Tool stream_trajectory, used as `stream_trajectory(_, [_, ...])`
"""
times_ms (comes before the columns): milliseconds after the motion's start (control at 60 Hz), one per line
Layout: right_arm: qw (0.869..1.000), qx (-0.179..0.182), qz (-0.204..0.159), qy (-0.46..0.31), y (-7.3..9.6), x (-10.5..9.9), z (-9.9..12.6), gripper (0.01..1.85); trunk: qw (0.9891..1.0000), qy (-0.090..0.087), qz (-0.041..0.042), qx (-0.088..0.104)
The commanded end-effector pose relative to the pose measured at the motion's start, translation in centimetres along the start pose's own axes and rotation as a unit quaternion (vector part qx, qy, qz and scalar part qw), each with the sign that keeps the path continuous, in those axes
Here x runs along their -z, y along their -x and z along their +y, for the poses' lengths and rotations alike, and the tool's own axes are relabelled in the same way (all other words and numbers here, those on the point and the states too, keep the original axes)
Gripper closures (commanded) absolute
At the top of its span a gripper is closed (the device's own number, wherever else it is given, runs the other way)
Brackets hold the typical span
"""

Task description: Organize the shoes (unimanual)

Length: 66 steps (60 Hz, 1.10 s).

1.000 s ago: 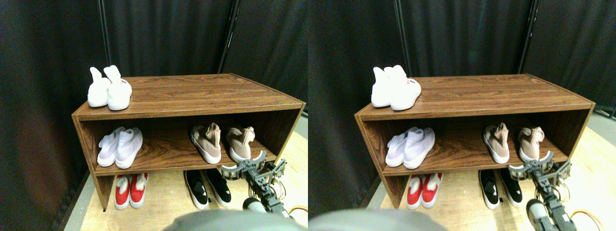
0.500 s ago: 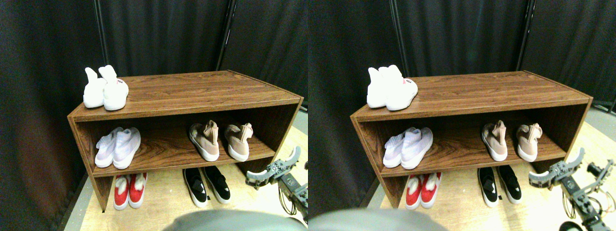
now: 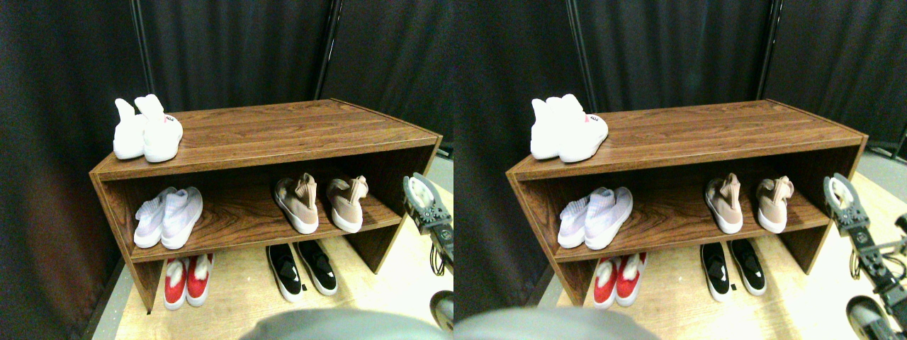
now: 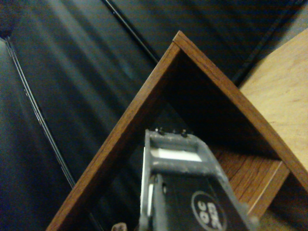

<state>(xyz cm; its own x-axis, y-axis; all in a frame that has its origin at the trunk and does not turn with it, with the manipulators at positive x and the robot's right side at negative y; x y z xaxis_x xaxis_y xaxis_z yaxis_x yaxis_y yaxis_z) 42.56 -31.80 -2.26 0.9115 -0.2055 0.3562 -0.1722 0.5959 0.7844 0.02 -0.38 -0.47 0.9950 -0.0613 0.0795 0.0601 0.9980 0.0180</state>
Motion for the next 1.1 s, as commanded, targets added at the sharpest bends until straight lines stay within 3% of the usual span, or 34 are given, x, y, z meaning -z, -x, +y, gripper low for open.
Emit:
stream_trajectory(17, [0.999, 0.025, -0.005, -0.043, -1.2, -0.3, -0.1, 1.80, 1.0000, 0.008, -0.0054, 0.002])
stream_trajectory(217, [0.997, 0.064, 0.004, -0.036, -3.7, 0.1, -1.5, 1.80, 0.9999, 0.010, -0.0076, -0.001])
stream_trajectory(383, [0.995, 0.094, 0.005, -0.042, -4.7, 0.9, -2.7, 1.80, 0.9999, 0.010, -0.0076, -0.001])
stream_trajectory(567, [0.991, 0.120, 0.029, -0.044, -5.8, 2.0, -4.5, 1.80, 0.9995, 0.025, -0.0092, -0.015])
stream_trajectory(700, [0.990, 0.134, 0.029, -0.045, -6.2, 2.6, -5.6, 1.80, 0.9993, 0.029, -0.0069, -0.021])
stream_trajectory(783, [0.985, 0.168, 0.017, -0.032, -6.1, 3.1, -6.3, 1.80, 0.9992, 0.032, -0.0057, -0.024])
stream_trajectory(1100, [0.981, 0.188, 0.028, -0.040, -5.1, 5.7, -6.5, 1.80, 0.9982, 0.044, -0.0015, -0.042])
